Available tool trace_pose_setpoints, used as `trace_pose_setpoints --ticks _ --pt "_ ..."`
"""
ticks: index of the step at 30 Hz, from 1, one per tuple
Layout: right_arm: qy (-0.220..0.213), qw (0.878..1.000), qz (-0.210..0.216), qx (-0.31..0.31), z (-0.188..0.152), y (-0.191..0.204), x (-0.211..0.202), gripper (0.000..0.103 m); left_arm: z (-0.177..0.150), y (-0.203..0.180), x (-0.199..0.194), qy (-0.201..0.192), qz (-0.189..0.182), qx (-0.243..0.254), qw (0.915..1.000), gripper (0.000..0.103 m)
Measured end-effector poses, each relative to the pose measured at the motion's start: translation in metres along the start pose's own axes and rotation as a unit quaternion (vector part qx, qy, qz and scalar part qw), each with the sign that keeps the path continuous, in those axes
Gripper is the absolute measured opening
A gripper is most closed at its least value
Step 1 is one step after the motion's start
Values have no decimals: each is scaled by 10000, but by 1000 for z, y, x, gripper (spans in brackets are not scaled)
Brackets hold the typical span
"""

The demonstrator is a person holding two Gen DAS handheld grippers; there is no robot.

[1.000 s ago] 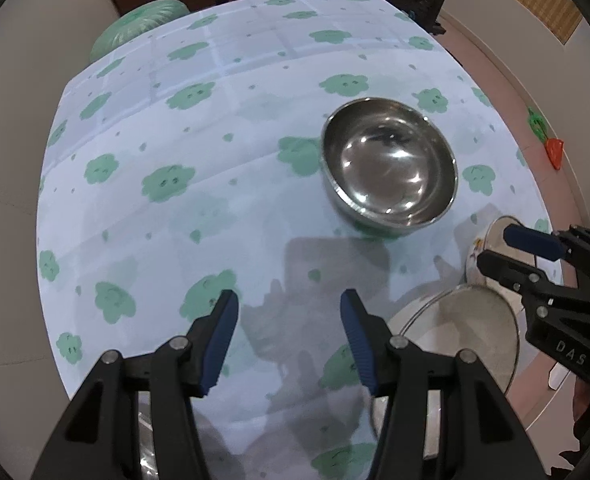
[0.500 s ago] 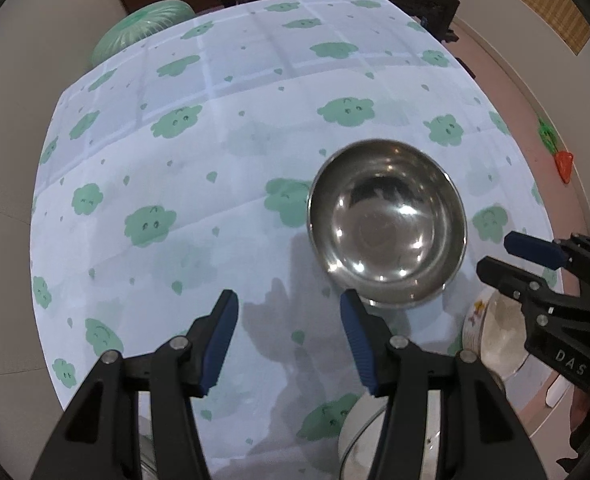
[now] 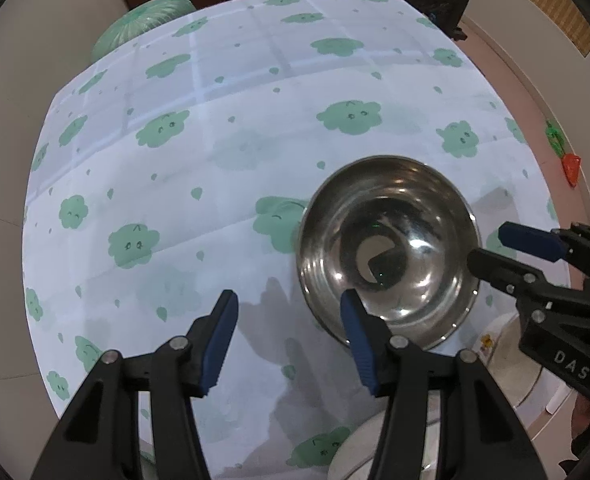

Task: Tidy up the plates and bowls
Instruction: 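Close both tools on the small steel bowl's rim and lift it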

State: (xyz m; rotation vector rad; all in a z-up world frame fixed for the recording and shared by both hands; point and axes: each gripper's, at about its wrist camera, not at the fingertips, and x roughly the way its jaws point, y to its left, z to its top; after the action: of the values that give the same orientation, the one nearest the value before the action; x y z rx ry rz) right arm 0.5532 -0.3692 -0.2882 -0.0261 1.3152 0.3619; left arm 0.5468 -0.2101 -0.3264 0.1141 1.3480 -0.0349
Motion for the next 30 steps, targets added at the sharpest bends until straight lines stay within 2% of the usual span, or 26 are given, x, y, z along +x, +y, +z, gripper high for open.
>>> trace_pose_setpoints --ticks 9,15,17,20,21,23,25,27,30 --pt "49 10000 -50 -41 10 -1 13 44 2 1 17 112 79 -2 9999 54" --pt "106 9999 -104 -44 10 -2 21 44 4 0 24 133 55 8 9999 54" --pt "118 9999 -86 -34 10 -2 22 43 4 1 25 159 -60 -34 9999 54" --pt "158 9998 -71 -66 9 0 25 31 4 -1 26 137 -60 25 9999 53" --pt "165 9998 -82 -62 9 0 26 30 4 -1 26 144 -58 33 9999 51" --pt "184 9998 -65 -31 8 -1 27 25 4 -2 27 148 -91 39 9998 40" --pt "195 9998 -26 -45 7 1 28 19 3 -3 29 187 -176 69 9996 21" --pt "210 9997 -1 -86 8 4 29 15 3 -8 29 195 -265 157 9993 10" --pt "185 9998 -35 -99 9 6 28 15 2 -10 29 187 -212 166 9995 10"
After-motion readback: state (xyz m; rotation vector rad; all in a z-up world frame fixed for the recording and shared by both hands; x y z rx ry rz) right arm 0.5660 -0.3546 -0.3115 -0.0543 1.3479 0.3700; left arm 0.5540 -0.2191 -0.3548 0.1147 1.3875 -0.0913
